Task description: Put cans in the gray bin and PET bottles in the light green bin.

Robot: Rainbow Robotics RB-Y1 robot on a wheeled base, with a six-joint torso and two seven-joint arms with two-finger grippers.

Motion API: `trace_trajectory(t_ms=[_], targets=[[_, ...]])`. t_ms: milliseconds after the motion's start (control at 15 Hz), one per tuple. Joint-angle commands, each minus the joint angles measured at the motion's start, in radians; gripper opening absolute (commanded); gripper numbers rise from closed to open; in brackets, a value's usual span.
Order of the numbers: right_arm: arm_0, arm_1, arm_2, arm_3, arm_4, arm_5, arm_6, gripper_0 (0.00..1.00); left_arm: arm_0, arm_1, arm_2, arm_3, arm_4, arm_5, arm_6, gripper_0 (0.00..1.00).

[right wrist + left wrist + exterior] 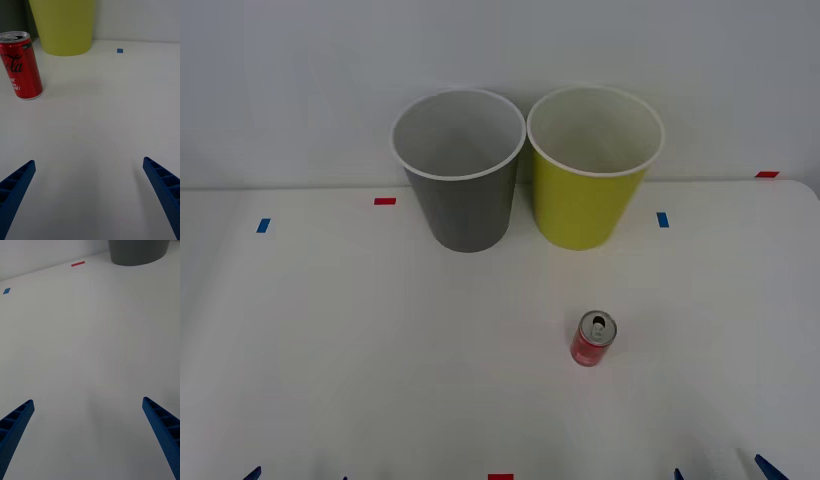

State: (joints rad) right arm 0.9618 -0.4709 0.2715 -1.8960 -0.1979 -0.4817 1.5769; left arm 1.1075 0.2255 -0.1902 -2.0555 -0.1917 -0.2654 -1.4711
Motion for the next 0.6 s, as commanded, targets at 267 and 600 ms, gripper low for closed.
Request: trace_trajectory(t_ms=[267, 600], targets=[[0.0, 0.0, 0.0, 0.0, 0.0, 0.0, 0.0, 1.0, 0.0, 0.0, 0.0, 0.0, 0.0, 0.0, 0.0, 1.0], [0.0, 0.0, 0.0, 0.0, 0.0, 0.0, 0.0, 1.0, 0.0, 0.0, 0.0, 0.0, 0.0, 0.0, 0.0, 1.0]])
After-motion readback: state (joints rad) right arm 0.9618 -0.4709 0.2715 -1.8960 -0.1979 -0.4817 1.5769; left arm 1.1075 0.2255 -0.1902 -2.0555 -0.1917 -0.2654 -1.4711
